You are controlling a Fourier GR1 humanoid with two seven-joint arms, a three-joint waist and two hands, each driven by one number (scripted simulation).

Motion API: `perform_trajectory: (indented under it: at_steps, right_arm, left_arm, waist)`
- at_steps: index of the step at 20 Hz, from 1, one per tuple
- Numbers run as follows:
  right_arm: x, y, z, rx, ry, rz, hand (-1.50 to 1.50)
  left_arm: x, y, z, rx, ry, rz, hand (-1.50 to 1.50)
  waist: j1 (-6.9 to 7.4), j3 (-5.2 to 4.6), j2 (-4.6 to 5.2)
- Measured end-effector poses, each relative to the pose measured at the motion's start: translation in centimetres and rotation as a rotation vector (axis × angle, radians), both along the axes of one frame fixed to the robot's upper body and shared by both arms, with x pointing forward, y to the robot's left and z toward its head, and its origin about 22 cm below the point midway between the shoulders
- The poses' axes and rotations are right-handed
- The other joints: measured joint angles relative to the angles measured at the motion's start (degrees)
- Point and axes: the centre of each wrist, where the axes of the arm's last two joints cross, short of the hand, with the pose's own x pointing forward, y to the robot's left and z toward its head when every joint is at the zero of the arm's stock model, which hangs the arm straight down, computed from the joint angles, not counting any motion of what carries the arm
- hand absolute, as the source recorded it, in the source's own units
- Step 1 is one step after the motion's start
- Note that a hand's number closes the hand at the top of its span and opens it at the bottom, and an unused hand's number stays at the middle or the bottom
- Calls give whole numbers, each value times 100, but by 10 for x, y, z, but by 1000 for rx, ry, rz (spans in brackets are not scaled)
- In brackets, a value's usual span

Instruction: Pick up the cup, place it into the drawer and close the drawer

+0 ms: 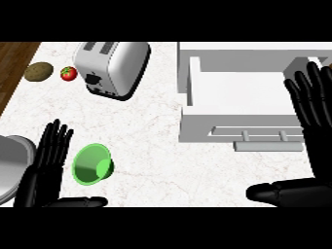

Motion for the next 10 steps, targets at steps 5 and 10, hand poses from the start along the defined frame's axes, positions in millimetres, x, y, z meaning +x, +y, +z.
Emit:
perform_trajectory:
  at_steps: [5, 10]
  right_arm:
    - [4, -4, -5, -5, 1, 4, -150]
    - [0, -7, -3, -4, -2, 5, -150]
  left_arm:
    - [2, 8, -27, 5, 22, 5, -150]
    - [-4, 10, -49, 14, 44, 7, -150]
  waist:
    - [-2, 1, 2]
    - [-1, 1, 1]
